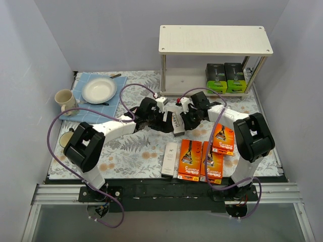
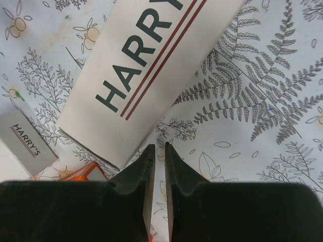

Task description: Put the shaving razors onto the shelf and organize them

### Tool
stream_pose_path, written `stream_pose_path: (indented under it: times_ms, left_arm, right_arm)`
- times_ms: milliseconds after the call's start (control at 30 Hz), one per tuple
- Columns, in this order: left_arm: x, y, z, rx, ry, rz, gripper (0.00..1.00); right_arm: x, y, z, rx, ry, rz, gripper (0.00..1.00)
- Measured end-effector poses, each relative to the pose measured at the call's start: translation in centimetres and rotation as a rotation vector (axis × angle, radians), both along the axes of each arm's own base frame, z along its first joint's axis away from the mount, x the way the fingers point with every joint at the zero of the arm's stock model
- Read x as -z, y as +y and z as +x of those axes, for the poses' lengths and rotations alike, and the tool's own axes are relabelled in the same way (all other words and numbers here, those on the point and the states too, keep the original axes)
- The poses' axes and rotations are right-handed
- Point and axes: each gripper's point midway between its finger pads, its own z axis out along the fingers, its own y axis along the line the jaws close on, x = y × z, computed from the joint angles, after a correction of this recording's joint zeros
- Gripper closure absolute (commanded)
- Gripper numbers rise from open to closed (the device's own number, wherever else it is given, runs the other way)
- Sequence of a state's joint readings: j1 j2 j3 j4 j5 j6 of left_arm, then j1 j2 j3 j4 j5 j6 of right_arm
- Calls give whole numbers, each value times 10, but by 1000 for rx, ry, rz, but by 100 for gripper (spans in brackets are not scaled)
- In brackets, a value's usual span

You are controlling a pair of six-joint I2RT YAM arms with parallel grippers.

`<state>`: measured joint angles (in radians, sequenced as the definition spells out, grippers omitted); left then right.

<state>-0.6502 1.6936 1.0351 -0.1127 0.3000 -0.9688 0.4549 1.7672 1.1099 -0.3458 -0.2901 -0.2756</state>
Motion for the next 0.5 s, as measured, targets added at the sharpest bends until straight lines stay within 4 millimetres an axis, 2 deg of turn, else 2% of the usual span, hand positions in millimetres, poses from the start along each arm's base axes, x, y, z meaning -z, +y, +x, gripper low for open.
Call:
stream_pose_path:
  times_ms: [133,333,500]
  left_arm:
    - [-3,0,7,-29,-16,5,16]
    - [1,-1,12,-45,-21,15,16]
    - [12,-12,8,-11,-27,40,15]
  right_arm:
    - [9,7,-5,-15,22,-11,81]
    - [7,21,-8,-46,6,-5,82]
    - [11,13,-5,-24,-9,-36,84]
